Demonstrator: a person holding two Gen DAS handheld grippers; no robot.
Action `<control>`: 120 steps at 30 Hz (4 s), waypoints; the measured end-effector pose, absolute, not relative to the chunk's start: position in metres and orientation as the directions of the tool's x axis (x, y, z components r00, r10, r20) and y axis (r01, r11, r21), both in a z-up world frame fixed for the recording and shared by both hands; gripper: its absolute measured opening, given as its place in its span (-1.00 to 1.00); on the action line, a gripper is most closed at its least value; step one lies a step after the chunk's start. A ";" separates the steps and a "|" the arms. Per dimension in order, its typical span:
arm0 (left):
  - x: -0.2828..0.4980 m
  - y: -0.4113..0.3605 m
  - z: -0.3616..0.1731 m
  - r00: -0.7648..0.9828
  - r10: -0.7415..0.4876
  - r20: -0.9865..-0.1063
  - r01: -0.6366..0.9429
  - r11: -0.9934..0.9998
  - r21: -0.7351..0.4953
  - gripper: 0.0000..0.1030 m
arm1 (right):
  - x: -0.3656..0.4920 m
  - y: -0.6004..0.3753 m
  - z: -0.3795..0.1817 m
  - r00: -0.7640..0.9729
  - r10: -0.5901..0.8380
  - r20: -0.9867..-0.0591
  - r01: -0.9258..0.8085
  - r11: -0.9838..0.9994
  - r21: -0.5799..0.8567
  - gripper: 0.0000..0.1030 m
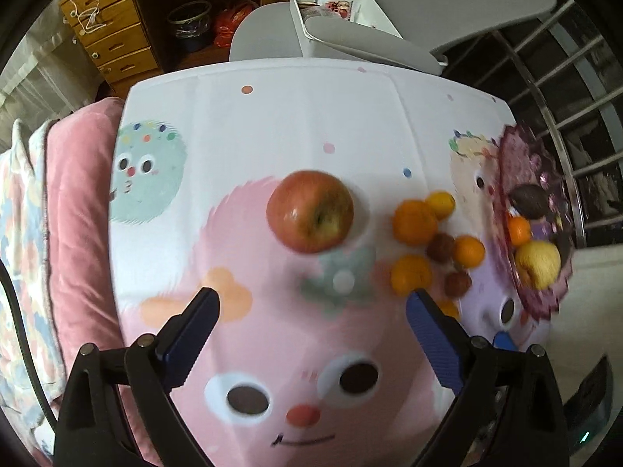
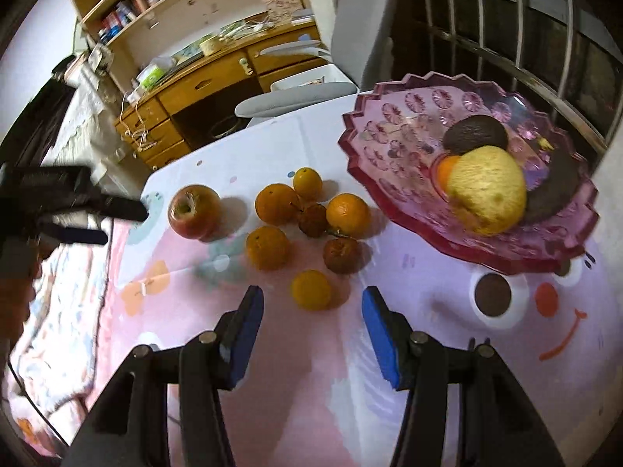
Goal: Organize fruits
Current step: 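Move the left tool to the red apple while the right tool approaches a mandarin, then close the left tool on the red apple while the right tool grasps the mandarin, then lift the apple with the left tool while the right tool lifts the mandarin, then carry the apple with the left tool while the right tool carries the mandarin to the pink bowl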
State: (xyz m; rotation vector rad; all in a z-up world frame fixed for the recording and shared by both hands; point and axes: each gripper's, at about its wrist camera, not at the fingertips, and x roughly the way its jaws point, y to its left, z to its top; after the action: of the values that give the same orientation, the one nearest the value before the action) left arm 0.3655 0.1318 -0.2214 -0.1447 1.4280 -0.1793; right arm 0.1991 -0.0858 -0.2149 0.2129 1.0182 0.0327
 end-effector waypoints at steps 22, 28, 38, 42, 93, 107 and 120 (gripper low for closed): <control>0.415 0.123 -0.298 0.144 -0.210 -0.967 -0.010 0.977 -0.213 0.78 | 0.229 -0.071 -0.269 0.457 0.151 -0.877 -0.032 0.988 0.154 -0.17; 0.418 0.123 -0.304 0.132 -0.226 -0.965 -0.008 0.973 -0.229 0.50 | 0.230 -0.071 -0.270 0.444 0.151 -0.883 -0.033 0.988 0.152 -0.34; 0.412 0.124 -0.300 0.134 -0.245 -0.960 -0.005 0.969 -0.248 0.31 | 0.235 -0.064 -0.267 0.411 0.160 -0.898 -0.065 0.987 0.146 -0.39; 0.400 0.131 -0.292 0.140 -0.244 -0.960 -0.017 0.968 -0.249 0.31 | 0.234 -0.057 -0.259 0.412 0.176 -0.894 -0.089 0.984 0.153 -0.39; 0.221 0.045 -0.096 0.343 -0.365 -0.866 0.026 0.925 -0.379 0.31 | 0.173 -0.186 -0.092 0.528 0.268 -0.806 -0.052 0.957 0.284 -0.39; 0.265 -0.044 -0.122 0.367 -0.343 -0.865 -0.046 0.922 -0.385 0.31 | 0.234 -0.297 -0.122 0.460 0.317 -0.829 0.020 0.930 0.367 -0.39; 0.327 -0.082 -0.166 0.317 -0.275 -0.908 -0.096 0.943 -0.319 0.31 | 0.278 -0.336 -0.180 0.346 0.398 -0.850 0.100 0.885 0.455 -0.39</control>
State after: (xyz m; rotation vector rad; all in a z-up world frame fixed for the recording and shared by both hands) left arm 0.3267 -0.0820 -0.1656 -0.3426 1.2500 -0.1206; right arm 0.2776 -0.3359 -0.1802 0.4746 1.2140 0.2030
